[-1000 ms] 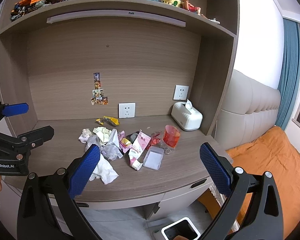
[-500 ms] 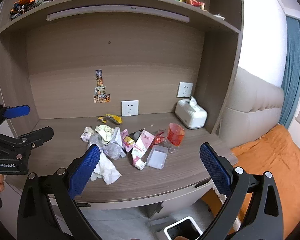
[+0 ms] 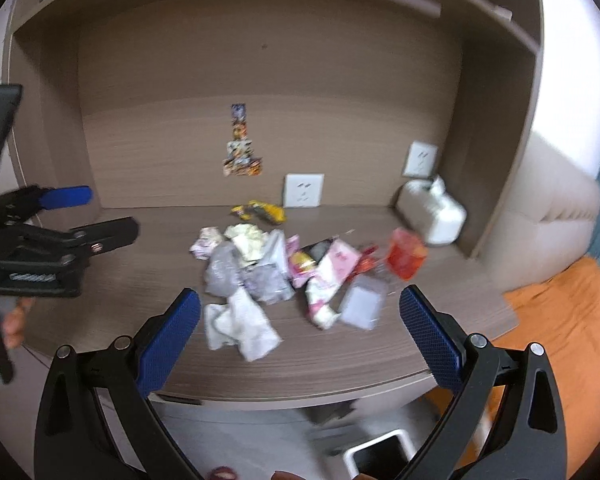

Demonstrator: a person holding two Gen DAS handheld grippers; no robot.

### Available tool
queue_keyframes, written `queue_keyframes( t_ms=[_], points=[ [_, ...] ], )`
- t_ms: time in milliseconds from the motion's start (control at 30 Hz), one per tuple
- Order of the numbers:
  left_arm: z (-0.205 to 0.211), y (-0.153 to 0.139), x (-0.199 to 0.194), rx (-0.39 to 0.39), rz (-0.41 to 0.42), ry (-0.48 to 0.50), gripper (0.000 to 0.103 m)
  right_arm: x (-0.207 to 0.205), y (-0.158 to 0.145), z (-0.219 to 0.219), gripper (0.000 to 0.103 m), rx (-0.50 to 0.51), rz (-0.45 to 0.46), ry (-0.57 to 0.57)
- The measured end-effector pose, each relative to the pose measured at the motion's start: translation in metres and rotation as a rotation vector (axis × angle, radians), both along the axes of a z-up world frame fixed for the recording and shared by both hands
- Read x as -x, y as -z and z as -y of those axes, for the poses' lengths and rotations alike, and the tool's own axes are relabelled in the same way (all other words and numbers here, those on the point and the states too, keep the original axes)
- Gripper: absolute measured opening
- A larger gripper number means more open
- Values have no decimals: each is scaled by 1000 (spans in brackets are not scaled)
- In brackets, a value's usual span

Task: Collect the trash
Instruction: 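Grasp the white tissue with the right tool while the left tool grasps a clear plastic bag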

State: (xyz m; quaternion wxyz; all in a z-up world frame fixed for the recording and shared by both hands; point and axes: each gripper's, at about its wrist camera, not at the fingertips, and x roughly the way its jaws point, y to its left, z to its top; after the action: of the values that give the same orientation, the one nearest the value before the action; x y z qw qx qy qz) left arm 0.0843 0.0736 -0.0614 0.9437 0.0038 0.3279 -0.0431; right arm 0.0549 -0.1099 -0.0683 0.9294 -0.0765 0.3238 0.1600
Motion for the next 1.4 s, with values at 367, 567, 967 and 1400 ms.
queue_keyframes(
  t_ms=[367,567,967,1400],
  points=[
    [1,79,-85,-89,-105,116,98,-54,107,-49,99,40,-151,-31],
    [3,121,-124,-38,-169,200,97,-73,149,-62,99,27,-211,-46],
    [-5,164,-148,20,-261,232,40,-85,180,-71,100,0,-269,-67],
    [0,162,-144,11,-243,272,31,-93,175,-70,16,44,-281,-128]
  ],
)
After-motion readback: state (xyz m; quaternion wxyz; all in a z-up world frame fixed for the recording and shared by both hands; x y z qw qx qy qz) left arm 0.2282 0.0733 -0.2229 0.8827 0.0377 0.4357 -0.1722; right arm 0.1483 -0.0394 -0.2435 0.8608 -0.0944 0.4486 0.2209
